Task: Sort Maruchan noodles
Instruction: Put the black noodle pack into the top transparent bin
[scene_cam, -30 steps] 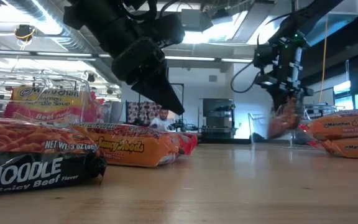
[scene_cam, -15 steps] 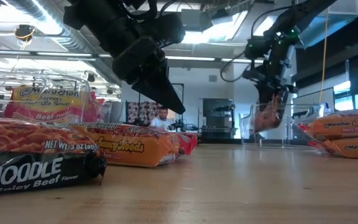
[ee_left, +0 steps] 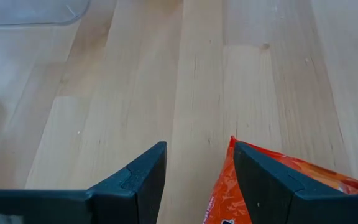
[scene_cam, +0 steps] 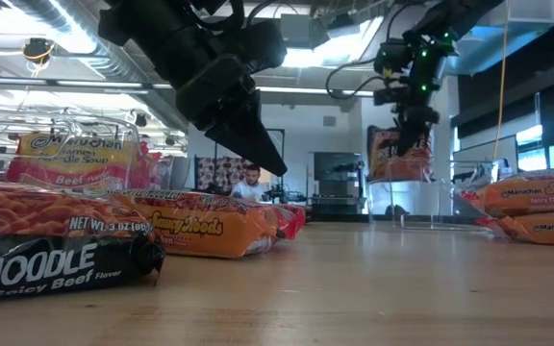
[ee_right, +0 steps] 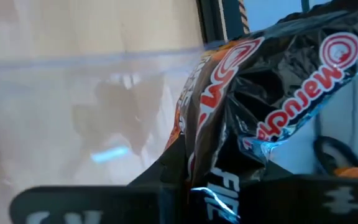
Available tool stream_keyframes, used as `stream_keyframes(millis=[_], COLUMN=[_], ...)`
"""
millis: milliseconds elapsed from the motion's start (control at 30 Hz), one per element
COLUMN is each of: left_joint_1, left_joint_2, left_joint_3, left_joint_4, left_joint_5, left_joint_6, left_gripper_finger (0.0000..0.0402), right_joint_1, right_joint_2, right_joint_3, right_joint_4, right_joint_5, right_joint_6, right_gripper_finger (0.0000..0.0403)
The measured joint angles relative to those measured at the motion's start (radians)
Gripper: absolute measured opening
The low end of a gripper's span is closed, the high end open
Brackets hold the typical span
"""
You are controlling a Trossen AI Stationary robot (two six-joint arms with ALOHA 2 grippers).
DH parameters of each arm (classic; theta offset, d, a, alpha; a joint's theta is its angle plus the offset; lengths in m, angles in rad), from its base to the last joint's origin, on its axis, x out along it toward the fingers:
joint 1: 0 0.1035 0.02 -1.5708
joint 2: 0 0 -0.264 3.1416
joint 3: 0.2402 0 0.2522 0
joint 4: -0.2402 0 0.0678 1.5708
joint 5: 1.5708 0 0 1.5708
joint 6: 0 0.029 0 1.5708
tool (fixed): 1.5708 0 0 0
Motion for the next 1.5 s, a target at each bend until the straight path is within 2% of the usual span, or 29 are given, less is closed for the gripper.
stream_keyframes(millis=[200, 333, 833, 1367, 1500], left_joint_1=[0.000, 0.000, 0.000, 0.000, 0.000], left_joint_2=[0.000, 0.000, 0.000, 0.000, 0.000], left_joint_3=[0.000, 0.000, 0.000, 0.000, 0.000], left_joint_4=[0.000, 0.000, 0.000, 0.000, 0.000], left_joint_5=[0.000, 0.000, 0.000, 0.000, 0.010], left_joint_6=[-0.004, -0.022, -0.025, -0.025, -0.025], left_gripper_finger=[0.0180, 0.0180, 0.0180, 0.0180, 0.0180], right_joint_1=[-0.066, -0.100, -0.107, -0.105, -0.105], right_joint_2=[0.044, 0.075, 0.214, 0.218, 0.218], right_joint_3=[0.000, 0.000, 0.000, 0.001, 0.001], right_joint_4=[0.005, 0.035, 0.055, 0.055, 0.057], right_joint_5=[-0.008, -0.060, -0.076, -0.041, -0.034], right_joint_6=[-0.123, -0.131, -0.197, -0.197, -0.196], right_gripper_finger=[0.0060, 0.0060, 0.0060, 0.0061, 0.0080])
